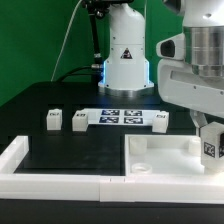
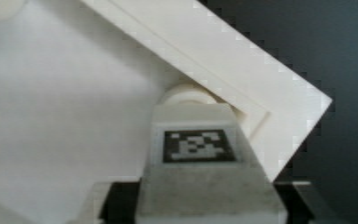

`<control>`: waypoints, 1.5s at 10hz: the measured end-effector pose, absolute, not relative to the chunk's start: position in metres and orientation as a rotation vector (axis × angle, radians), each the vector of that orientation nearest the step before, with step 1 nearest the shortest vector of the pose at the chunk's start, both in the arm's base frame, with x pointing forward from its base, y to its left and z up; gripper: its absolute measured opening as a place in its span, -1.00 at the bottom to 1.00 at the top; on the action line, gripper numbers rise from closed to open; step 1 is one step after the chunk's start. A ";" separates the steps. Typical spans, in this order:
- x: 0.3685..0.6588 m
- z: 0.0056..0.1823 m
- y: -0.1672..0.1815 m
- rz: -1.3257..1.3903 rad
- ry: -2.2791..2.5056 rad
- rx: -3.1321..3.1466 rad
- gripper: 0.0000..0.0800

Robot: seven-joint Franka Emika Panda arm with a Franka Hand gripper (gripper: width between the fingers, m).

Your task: Assemble one leg

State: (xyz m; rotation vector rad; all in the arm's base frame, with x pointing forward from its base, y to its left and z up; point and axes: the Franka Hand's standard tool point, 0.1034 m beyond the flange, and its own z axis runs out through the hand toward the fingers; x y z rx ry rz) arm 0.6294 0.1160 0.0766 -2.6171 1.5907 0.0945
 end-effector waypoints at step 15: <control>0.637 0.081 0.118 -0.046 -0.159 -3.041 0.62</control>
Offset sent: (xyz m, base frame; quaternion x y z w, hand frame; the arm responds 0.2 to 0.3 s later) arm 0.0000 0.0000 0.0000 0.0000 0.0000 -0.0899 0.9960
